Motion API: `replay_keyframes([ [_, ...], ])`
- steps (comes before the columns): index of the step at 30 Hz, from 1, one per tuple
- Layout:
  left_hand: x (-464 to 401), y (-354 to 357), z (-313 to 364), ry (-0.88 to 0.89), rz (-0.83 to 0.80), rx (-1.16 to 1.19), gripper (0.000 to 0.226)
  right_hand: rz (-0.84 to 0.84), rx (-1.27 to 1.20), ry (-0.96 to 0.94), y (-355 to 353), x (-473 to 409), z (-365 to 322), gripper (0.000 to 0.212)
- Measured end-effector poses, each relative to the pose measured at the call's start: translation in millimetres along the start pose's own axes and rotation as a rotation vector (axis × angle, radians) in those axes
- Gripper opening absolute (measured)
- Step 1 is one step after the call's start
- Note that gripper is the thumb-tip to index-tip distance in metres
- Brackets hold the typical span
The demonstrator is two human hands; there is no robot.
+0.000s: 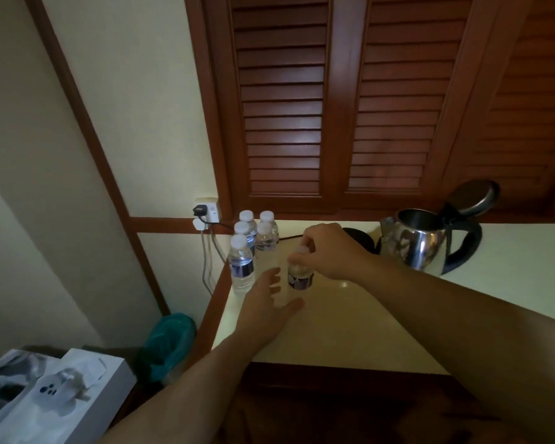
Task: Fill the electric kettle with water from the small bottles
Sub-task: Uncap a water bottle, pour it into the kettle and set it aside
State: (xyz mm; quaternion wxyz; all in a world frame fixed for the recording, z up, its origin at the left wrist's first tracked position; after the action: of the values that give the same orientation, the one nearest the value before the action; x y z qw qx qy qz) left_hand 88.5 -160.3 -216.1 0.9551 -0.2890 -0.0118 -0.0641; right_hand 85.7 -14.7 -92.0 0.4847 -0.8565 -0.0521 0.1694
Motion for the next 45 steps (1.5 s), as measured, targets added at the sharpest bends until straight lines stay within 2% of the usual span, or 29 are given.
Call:
replay_keyframes([
  [3,-11.6,23.3,13.6,0.019,-0.110,0.032,0.066,-0.072,0.049,0.004,-12.7,14.6,6.8,0.038],
  [9,-18.1,58.4,26.0,0.065,-0.238,0.033,0.059,-0.147,0.229,-0.005,-26.9,20.3,12.0,0.046],
  [14,-18.3,65.1,28.9,0.094,-0.283,0.024,0.054,-0.343,0.325,-0.108,-25.6,21.8,-3.8,0.030],
  [17,-16.5,64.6,30.7,0.101,-0.292,0.045,0.053,-0.417,0.338,-0.154,-29.1,24.0,-11.8,0.032],
  [21,-13.8,64.9,30.7,0.081,-0.283,0.046,0.055,-0.401,0.330,0.028,-28.0,26.5,1.4,0.040],
  [25,-12.7,64.7,31.7,0.086,-0.294,0.037,0.052,-0.403,0.273,0.014,-25.5,27.5,0.5,0.024],
  [28,-11.8,65.2,31.7,0.082,-0.302,0.027,0.052,-0.458,0.242,-0.002,-27.7,29.6,-3.5,0.035],
  [30,-11.9,65.8,31.6,0.091,-0.295,0.024,0.054,-0.432,0.250,0.027,-28.0,30.0,-1.9,0.040],
  [35,-13.0,65.8,29.1,0.088,-0.293,0.045,0.055,-0.369,0.338,-0.077,-22.4,22.5,-1.1,0.023],
  [39,-14.2,67.3,29.1,0.098,-0.294,0.038,0.052,-0.336,0.284,-0.142,-31.8,29.8,-0.8,0.035],
  [42,-14.7,68.0,29.4,0.085,-0.276,0.059,0.048,-0.196,0.198,-0.167,-47.1,35.1,1.4,0.034],
  [45,-16.7,70.5,31.4,0.079,-0.255,0.074,0.049,0.004,0.073,-0.101,-69.5,44.8,20.1,0.028],
])
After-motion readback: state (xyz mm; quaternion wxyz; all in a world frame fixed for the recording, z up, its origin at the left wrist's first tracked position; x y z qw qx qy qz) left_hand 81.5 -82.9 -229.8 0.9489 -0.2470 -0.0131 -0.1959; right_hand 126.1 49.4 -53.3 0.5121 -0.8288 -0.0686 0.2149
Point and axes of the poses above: each hand's wrist, its own x-axis away from the middle knuckle, its own y-axis out of the palm, z = x × y, the point moved 10 cm from there along -x, towards the middle knuckle, and after that the axes turned 9 degrees about -y, right-handed, at the moved point
